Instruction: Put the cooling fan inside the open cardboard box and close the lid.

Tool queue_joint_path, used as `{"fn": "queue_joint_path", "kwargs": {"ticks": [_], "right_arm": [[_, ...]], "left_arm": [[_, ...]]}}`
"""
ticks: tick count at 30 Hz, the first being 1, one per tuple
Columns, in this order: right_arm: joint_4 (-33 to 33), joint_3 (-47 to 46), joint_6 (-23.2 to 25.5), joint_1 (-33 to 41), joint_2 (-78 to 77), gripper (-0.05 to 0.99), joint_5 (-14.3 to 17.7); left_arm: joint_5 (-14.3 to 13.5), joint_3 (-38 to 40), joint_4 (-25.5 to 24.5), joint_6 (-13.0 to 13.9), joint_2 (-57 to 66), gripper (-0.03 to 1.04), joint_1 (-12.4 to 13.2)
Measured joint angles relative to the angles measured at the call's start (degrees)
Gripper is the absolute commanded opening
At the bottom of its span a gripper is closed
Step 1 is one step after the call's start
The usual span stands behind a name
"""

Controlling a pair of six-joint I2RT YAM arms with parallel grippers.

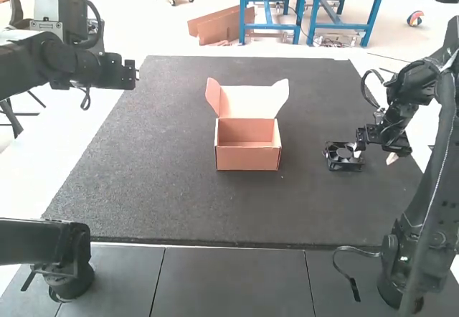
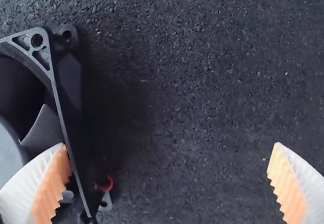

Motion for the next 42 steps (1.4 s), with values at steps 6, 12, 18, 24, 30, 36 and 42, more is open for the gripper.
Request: {"fn": "queue_joint_path", "kwargs": {"ticks": [6,12,18,24,30,36,42], "right_arm": [[-0.04,0.37,-0.37,0.20,1.05,0.12,-2.80],[-0.44,0.44,-0.17,0.59,1.05,-0.02,-5.27],[-1.31,0.63,0.94,0.61,1.01,-0.02,-5.86],[-5.18,0.39,1.25,0.59,-2.40,-0.01,-6.29],[-11.15,0.35,3.06,0.61,-14.21,-0.01,-7.85],[-14.36,0.35,8.31,1.51,-25.16,-0.01,-8.70],[-15.69,0.37,16.90,8.85,-31.95,-0.01,-9.25]], "left_arm": [[0.00,0.39,-0.63,-0.13,0.00,0.97,0.00],[0.00,1.03,-1.29,-0.13,0.00,0.97,0.00],[0.00,1.03,-1.55,-0.13,0.00,0.97,0.00],[0.00,1.03,-1.70,-0.13,-0.02,0.97,0.00],[0.02,1.03,-1.62,-0.13,0.00,0.97,-0.02],[0.20,1.01,-0.37,-0.07,0.00,0.97,0.00],[0.98,-0.39,1.03,0.33,-0.02,0.97,-0.02]]}}
